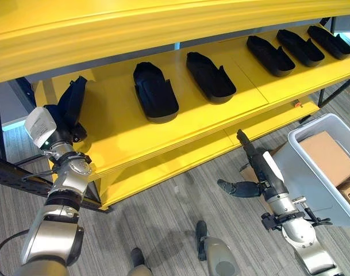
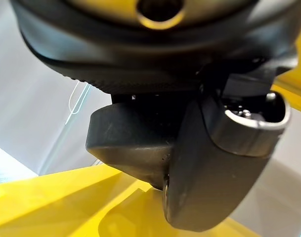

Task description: Move parts from the plastic box to the shelf.

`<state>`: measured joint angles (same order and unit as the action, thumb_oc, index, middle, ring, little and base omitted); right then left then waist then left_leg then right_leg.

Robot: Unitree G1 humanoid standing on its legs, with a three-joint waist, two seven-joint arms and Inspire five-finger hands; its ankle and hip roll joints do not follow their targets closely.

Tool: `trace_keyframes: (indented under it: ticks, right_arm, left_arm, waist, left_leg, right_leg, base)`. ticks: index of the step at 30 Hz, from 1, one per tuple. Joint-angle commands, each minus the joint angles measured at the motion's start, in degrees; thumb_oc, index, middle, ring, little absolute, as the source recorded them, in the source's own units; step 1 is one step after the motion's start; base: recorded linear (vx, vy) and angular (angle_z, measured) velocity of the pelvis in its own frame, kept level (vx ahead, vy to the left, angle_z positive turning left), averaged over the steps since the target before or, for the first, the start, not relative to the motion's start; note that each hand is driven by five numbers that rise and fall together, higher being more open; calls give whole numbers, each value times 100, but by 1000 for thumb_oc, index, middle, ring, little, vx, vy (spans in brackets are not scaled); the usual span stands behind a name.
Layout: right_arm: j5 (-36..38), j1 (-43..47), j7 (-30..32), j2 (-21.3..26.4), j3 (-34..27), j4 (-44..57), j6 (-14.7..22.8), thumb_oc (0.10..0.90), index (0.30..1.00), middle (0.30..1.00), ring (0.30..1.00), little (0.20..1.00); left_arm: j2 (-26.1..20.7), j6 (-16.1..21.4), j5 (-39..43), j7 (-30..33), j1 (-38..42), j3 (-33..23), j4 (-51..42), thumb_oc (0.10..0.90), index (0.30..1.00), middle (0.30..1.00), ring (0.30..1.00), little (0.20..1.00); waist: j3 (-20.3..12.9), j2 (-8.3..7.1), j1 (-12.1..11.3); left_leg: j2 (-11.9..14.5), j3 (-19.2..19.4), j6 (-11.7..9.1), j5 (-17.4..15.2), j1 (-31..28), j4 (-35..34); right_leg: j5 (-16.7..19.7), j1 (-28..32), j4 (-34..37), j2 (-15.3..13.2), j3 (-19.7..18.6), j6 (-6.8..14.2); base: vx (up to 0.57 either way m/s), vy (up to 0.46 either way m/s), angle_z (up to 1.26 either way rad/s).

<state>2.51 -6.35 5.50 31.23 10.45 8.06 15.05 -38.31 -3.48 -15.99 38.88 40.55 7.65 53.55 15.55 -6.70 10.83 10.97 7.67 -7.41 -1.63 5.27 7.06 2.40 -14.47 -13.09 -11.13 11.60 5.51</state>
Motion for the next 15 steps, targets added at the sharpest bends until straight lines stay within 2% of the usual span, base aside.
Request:
trace_keyframes:
  ticks: [1,11,15]
  right_arm:
    - [354,159,111,192,-261,575,604,900,1000,1000,1000,1000]
    - [390,157,57,234,-283,564,580,900,1000,1000,1000,1000]
    - [398,138,54,229,-301,552,544,900,1000,1000,1000,1000]
  left_arm:
    - [-659,7,-108,-120,731,181,332,400,300,300,300,300]
    - [-628,-155,-563,-568,1098,719,714,400,300,300,300,300]
    - [-520,-90,-151,-596,1162,547,785,400,300,300,300,300]
  waist:
    - [-273,0,6]
    - [-214,19,18]
    - [-189,21,8]
  left_leg:
    - [199,30,48,-629,-87,753]
    - [186,3,53,-612,-28,762]
    - [172,-3,60,-614,-10,765]
  right_leg:
    - [-171,-3,-319,3,-450,375]
    - [-160,-48,-339,-13,-436,378]
    - [-147,-44,-319,-16,-432,374]
  base:
    - [0,0,0]
    - [-1,-1,0]
    - [0,0,0]
